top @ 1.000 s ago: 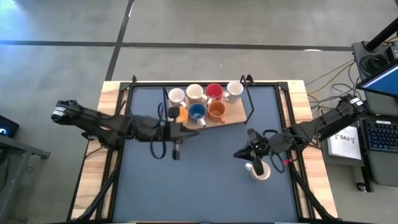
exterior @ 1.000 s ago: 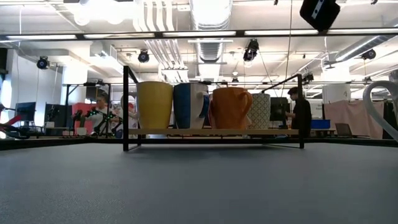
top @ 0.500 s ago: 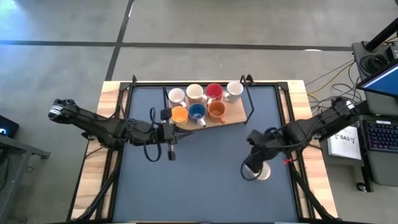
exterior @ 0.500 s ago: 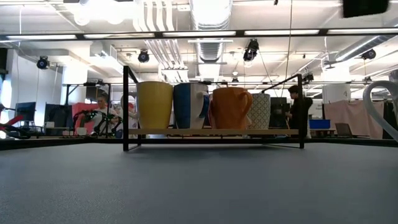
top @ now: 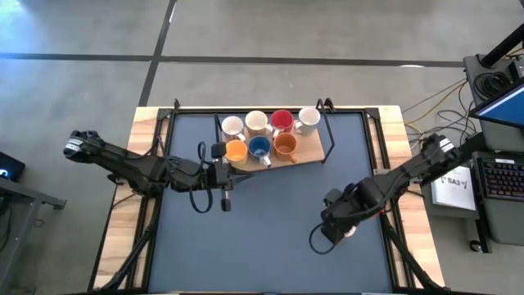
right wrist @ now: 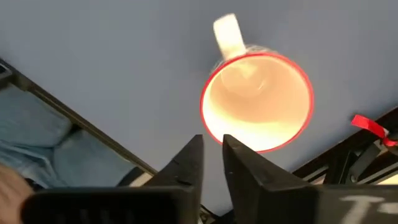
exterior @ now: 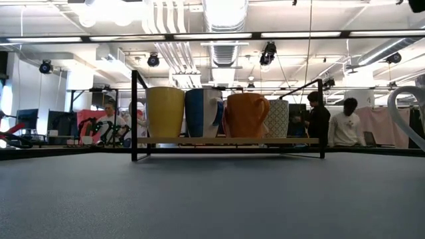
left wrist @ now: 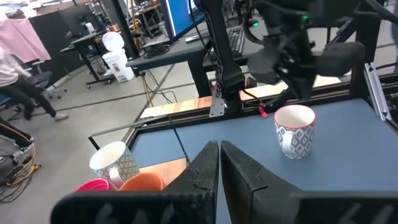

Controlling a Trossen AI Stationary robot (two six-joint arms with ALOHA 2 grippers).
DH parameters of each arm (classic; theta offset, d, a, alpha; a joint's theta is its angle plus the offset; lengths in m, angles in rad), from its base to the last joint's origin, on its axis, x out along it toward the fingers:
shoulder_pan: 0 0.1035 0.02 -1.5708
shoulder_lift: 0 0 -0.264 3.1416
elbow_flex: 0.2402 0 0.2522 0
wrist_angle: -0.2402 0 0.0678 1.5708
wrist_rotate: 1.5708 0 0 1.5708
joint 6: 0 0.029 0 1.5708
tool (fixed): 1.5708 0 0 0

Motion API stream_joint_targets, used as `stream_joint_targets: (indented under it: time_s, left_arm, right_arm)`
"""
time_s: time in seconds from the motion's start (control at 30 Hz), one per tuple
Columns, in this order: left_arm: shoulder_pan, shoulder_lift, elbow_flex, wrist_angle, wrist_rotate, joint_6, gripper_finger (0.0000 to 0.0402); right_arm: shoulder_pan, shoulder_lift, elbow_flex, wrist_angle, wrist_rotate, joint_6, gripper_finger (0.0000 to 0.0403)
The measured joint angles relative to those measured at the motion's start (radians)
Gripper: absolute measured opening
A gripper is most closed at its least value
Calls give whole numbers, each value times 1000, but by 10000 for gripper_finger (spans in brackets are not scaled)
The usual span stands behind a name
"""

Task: Place coffee mugs
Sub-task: Put the gray patterned mug on the shelf

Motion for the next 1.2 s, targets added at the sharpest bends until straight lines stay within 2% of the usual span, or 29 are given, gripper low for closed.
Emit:
stream_joint_targets:
  time_s: [0.27,0.43,0.73,1.0,1.2]
  left_arm:
    - [0,0,0,-2,0,0,0]
    - [0,0,0,-1,0,0,0]
    - [0,0,0,0,0,0,0]
    - [0,0,0,0,0,0,0]
    - [0,0,0,0,0,1,0]
  right_arm:
    - [51,105,2,27,5,-15,131]
    - [70,161,2,27,8,-143,144]
    - [83,237,2,39,9,-265,104]
    - [85,245,2,44,20,-296,17]
    - [85,227,10,42,50,-311,12]
